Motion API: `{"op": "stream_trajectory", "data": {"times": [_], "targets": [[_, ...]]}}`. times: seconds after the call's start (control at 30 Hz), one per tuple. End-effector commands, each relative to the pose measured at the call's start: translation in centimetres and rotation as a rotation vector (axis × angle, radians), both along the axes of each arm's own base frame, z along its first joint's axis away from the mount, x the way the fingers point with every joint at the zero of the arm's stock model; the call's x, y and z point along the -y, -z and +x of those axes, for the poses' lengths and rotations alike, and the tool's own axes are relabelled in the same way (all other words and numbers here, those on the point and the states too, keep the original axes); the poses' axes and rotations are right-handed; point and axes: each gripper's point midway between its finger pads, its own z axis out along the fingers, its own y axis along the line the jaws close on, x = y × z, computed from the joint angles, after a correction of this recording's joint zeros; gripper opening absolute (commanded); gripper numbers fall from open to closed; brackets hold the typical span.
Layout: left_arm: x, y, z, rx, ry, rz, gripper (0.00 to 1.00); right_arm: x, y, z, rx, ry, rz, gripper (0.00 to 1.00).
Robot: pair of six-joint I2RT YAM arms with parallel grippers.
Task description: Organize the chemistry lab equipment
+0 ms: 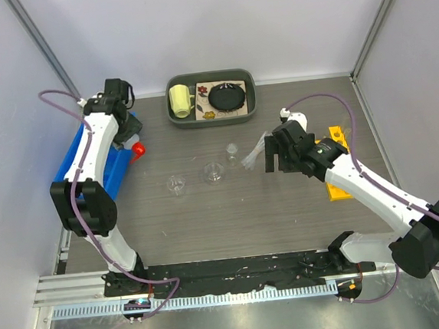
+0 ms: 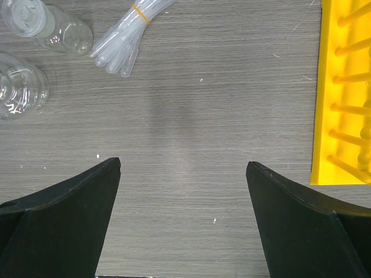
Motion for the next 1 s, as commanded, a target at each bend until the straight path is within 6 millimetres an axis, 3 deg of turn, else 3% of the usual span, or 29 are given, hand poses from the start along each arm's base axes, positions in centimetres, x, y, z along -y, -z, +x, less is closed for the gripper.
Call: {"op": "stream_trajectory", "data": {"times": [0.0,0.13,0.27,0.3,0.43,0.7,0.97], "targets": [[-2.5,-1.3,-0.5,0.076,-0.195,-0.063,0.29,-0.6,-1.2,-0.1,0.048,-0.01,0.051,0.95],[-3.7,-0.7,0.8,0.106,-0.28,-0.104,0.28,-0.7,-0.6,-0.6,0.038,-0.021,0.056,0.95],[-3.3,0.3,2.6,0.111,-0.309,-0.144,0.28,-0.8,-0.3,-0.8,0.034,-0.031,0.056,0.96],[-4.5,0.5,2.9,0.12,-0.351,-0.153,0.28,-0.8,-0.3,-0.8,0.032,-0.034,0.059,0.96],[-4.6,1.5,5.2,0.157,-0.397,-0.188,0.28,-1.3,-0.3,-0.8,0.035,-0.051,0.078,0.95],[-4.5,2.7,10.2,0.26,-0.477,-0.254,0.29,-2.0,2.0,-1.0,-0.012,-0.085,0.073,0.95],[-4.7,2.6,13.6,0.365,-0.503,-0.292,0.34,-2.2,2.6,-0.8,-0.025,-0.111,0.05,0.95]]}}
